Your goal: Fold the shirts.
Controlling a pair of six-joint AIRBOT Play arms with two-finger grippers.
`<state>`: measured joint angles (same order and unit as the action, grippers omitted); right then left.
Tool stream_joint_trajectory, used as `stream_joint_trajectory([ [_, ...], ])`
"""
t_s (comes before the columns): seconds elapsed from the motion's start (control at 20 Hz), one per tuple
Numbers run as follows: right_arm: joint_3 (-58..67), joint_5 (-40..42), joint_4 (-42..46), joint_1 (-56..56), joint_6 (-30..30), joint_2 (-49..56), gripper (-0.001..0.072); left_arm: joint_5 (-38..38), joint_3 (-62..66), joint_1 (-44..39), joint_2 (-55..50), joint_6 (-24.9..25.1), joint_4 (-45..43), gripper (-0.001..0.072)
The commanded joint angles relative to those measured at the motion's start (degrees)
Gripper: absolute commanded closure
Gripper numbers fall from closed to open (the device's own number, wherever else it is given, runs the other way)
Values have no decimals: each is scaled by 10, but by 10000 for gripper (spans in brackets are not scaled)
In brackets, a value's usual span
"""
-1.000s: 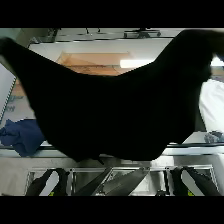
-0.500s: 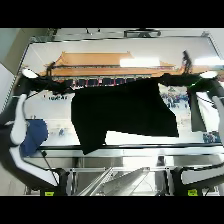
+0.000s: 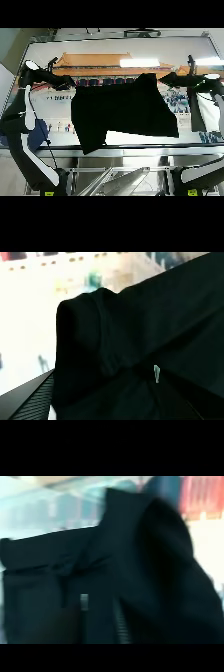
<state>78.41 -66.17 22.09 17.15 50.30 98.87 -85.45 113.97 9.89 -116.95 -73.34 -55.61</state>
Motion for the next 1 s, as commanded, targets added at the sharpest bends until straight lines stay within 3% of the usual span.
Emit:
stream_joint_trajectory([
  [0.0,-5,-135,31,58,29,-57,571,-92,-35,31,45,-26,-2,13],
  [0.1,-37,-143,94,79,49,-107,574,-96,-161,47,102,-12,-3,13],
  [0.15,-60,-143,125,89,56,-135,633,-86,-231,52,131,3,-4,13],
  [0.2,-84,-142,150,96,57,-160,633,-68,-305,59,160,23,-4,13],
  [0.4,-185,-116,183,128,70,-249,627,69,-506,82,215,80,-1,13],
  [0.5,-213,-117,183,135,70,-277,627,93,-535,81,204,116,38,13],
  [0.6,-235,-117,184,136,79,-300,628,71,-539,70,183,164,110,13],
  [0.8,-253,-129,279,136,145,-314,627,51,-537,33,159,179,122,15],
  [0.85,-256,-131,327,136,166,-314,623,49,-537,30,160,182,122,119],
  [0.9,-260,-134,368,136,187,-313,556,46,-537,30,162,186,121,310],
  [0.95,-266,-134,401,136,201,-312,366,46,-537,33,165,189,121,453],
])
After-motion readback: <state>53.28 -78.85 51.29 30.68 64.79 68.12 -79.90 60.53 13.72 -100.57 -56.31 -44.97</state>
